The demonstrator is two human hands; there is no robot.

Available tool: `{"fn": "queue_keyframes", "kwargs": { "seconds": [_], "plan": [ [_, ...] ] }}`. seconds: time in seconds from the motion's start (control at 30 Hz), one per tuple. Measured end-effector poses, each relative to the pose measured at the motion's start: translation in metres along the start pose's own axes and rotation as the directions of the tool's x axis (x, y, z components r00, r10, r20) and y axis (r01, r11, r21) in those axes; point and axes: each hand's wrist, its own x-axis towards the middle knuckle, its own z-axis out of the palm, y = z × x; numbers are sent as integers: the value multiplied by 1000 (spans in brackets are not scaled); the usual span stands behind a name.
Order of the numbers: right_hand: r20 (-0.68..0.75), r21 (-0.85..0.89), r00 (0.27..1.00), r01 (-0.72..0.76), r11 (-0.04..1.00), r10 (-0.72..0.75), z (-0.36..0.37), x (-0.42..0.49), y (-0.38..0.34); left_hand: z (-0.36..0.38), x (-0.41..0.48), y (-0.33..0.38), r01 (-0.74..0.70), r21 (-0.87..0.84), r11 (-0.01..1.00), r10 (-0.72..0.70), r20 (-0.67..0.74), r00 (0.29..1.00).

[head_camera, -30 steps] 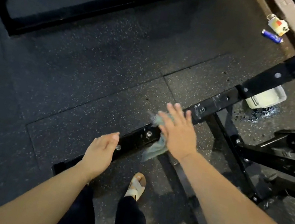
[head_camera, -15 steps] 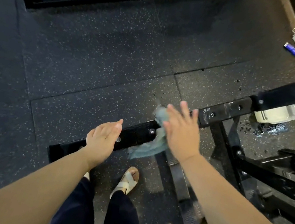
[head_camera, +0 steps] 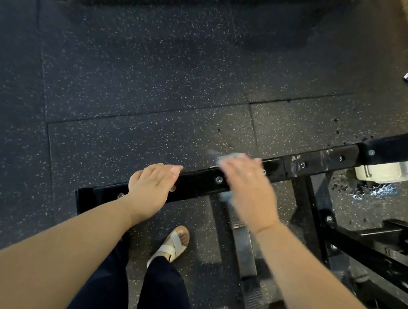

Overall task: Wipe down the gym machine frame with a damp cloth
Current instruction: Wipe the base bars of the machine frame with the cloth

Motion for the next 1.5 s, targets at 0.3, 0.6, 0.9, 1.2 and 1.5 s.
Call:
{"fn": "queue_keyframes", "kwargs": {
  "seconds": [0.3, 0.6, 0.9, 1.2, 1.5],
  "plan": [
    [-129, 238, 989, -46, 970, 78, -3, 30, -93, -1, -3, 3, 116, -313, 943, -130, -22, 991],
    [-34, 25, 935, -351, 936, 352, -10, 0, 55, -4, 9, 66, -65, -266, 962, 55, -46, 997],
    [-259, 260, 966, 45, 965, 24, -1, 6, 19, 14, 40, 105, 113, -158, 981, -106, 57, 993],
    [-254, 460, 660, -561, 688, 707, -20, 0, 111, 28, 58, 125, 187, 20, 982, -188, 121, 975],
    [-188, 70, 958, -206, 976, 216, -10, 4, 120, 17, 58, 126, 219, -139, 966, -188, 211, 959]
  ]
}}
